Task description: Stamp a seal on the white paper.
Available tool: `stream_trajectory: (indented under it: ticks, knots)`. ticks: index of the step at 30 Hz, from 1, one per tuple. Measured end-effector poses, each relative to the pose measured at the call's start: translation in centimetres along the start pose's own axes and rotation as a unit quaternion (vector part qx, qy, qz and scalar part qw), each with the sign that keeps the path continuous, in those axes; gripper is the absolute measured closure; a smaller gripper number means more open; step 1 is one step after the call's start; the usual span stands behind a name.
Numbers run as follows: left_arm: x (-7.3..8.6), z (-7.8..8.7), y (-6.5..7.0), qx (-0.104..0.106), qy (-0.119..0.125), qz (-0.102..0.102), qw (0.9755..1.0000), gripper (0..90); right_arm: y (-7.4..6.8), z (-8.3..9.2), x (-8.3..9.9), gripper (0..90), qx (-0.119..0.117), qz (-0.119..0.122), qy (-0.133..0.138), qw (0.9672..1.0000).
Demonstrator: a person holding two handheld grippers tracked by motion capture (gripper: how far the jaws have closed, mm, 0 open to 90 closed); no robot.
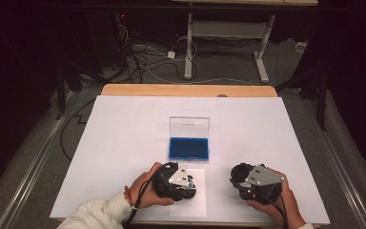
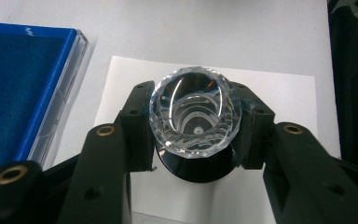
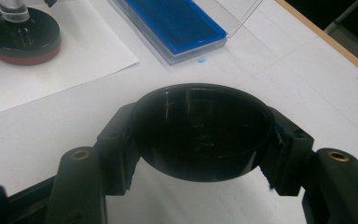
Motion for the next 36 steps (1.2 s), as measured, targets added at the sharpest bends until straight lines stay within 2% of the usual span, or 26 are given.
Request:
stream_trajectory:
  ticks: [36]
  knots:
    - [0.08,-0.06,-0.03,0.002,-0.002,0.0,1.0,54.6,-0.08,0.12,-0.08,38.4,-0.002,0.0,0.001,1.0]
Point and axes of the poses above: each handheld gripper's, and its own axes: z roughly backward along the jaws, x roughly out of its underside, y roughly to its right, the point moved 3 cm from there along -z, roughly forward along the jaws, and after that the axes turned 12 degrees about -x, right-handed, at the moved point
